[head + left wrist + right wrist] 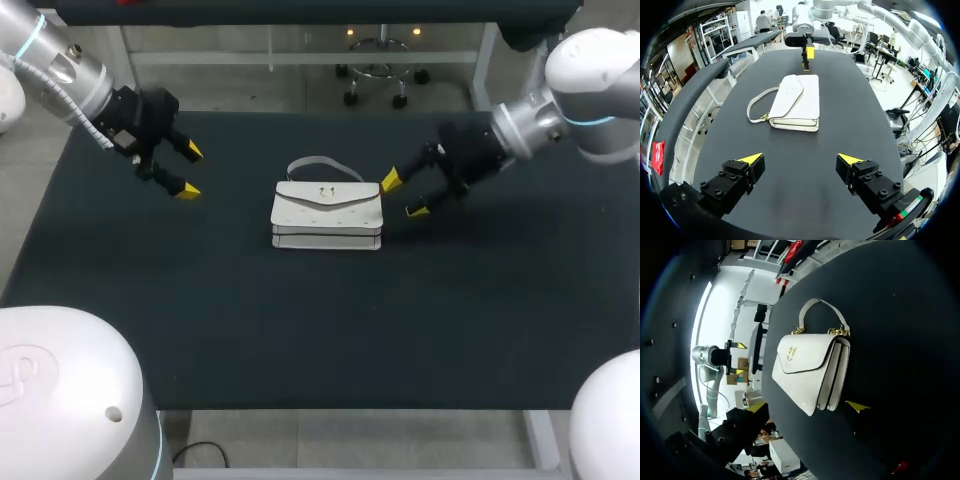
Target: Pick up the bag, open it, inspect its contents, close it, and place it on the opposite side
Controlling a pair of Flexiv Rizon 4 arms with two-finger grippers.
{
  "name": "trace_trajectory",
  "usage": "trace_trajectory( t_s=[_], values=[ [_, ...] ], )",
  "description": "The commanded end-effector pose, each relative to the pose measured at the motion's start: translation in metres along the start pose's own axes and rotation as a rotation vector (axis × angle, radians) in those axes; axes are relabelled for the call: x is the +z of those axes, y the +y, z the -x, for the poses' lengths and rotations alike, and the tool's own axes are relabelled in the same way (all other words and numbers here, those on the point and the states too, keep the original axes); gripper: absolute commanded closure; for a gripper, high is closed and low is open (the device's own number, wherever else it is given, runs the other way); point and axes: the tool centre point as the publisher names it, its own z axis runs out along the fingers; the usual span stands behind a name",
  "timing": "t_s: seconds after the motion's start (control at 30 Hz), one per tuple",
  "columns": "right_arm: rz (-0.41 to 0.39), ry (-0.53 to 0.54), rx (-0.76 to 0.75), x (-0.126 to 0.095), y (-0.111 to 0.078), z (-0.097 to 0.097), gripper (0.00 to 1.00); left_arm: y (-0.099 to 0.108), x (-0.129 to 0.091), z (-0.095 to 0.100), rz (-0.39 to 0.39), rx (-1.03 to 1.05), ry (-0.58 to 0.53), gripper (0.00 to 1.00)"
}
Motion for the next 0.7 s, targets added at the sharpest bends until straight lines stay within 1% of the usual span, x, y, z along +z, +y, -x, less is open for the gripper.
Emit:
trace_trajectory(
  t_s=[0.03, 0.1, 0.13, 0.2, 0.23, 0.4, 0.5, 0.6, 0.7],
  values=[
    [-0.118, -0.162, -0.074, -0.003, 0.01, -0.015, 0.0, 0.0, 0.001, 0.0, -0.002, 0.001, -0.002, 0.0],
    [-0.191, -0.252, -0.126, 0.0, 0.014, -0.019, 0.0, 0.0, 0.001, 0.0, -0.002, 0.001, -0.002, 0.0],
    [-0.195, -0.28, -0.135, 0.0, 0.015, -0.019, 0.0, 0.0, 0.001, 0.0, -0.002, 0.001, -0.002, 0.0],
    [-0.233, -0.324, -0.178, -0.001, 0.018, -0.02, 0.0, 0.0, 0.001, 0.0, -0.002, 0.001, -0.002, 0.0],
    [-0.225, -0.343, -0.187, -0.003, 0.019, -0.022, 0.0, 0.0, 0.001, 0.0, -0.002, 0.001, -0.002, 0.0],
    [-0.27, -0.481, -0.29, -0.013, 0.024, -0.029, 0.0, 0.0, 0.001, 0.0, -0.002, 0.001, -0.002, 0.0],
    [-0.264, -0.552, -0.346, -0.019, 0.023, -0.033, 0.0, 0.0, 0.001, 0.0, -0.002, 0.001, -0.002, 0.0],
    [-0.256, -0.6, -0.395, -0.023, 0.022, -0.035, 0.0, 0.0, 0.001, 0.0, -0.002, 0.001, -0.002, 0.0],
    [-0.234, -0.672, -0.471, -0.025, 0.019, -0.039, 0.0, 0.0, 0.001, 0.0, -0.002, 0.001, -0.002, 0.0]
  ],
)
